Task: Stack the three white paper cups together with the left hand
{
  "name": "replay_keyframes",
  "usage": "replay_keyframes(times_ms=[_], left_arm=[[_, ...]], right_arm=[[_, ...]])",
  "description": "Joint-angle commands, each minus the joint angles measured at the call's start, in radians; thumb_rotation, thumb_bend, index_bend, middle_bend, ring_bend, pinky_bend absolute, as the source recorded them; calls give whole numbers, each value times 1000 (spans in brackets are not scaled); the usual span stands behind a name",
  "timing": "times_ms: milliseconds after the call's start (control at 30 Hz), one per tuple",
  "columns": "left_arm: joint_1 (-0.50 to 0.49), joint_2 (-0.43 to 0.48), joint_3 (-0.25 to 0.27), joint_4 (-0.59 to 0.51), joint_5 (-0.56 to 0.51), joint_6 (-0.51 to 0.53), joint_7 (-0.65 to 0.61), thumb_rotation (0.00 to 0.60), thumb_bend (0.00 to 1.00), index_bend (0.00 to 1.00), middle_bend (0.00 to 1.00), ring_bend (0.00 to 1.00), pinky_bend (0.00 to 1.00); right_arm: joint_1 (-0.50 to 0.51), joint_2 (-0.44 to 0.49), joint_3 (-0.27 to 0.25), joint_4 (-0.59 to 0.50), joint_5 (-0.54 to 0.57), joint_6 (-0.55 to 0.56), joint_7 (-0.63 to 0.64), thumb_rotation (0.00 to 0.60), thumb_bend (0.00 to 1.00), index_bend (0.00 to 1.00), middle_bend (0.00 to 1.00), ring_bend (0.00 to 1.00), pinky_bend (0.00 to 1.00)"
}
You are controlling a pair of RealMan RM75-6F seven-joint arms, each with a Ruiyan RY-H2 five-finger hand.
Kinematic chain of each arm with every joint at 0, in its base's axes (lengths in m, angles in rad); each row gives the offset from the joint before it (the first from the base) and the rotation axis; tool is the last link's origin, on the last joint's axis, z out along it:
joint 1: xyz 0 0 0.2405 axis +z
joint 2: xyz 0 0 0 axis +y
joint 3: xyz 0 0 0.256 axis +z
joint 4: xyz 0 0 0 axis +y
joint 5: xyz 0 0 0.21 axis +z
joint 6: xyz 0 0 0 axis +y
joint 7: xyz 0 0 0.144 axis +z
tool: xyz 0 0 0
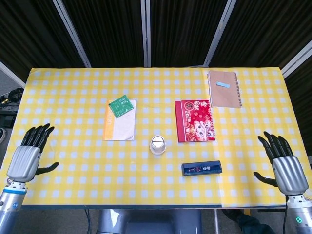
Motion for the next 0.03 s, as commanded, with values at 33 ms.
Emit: replay_keyframes(times_ms=[33], left_arm=[[61, 28, 28, 6, 38, 32, -38, 600, 0, 0, 0, 0, 0]], right_arm=[[-2, -1, -4, -4, -12, 8, -7, 600, 0, 20, 0, 0, 0]])
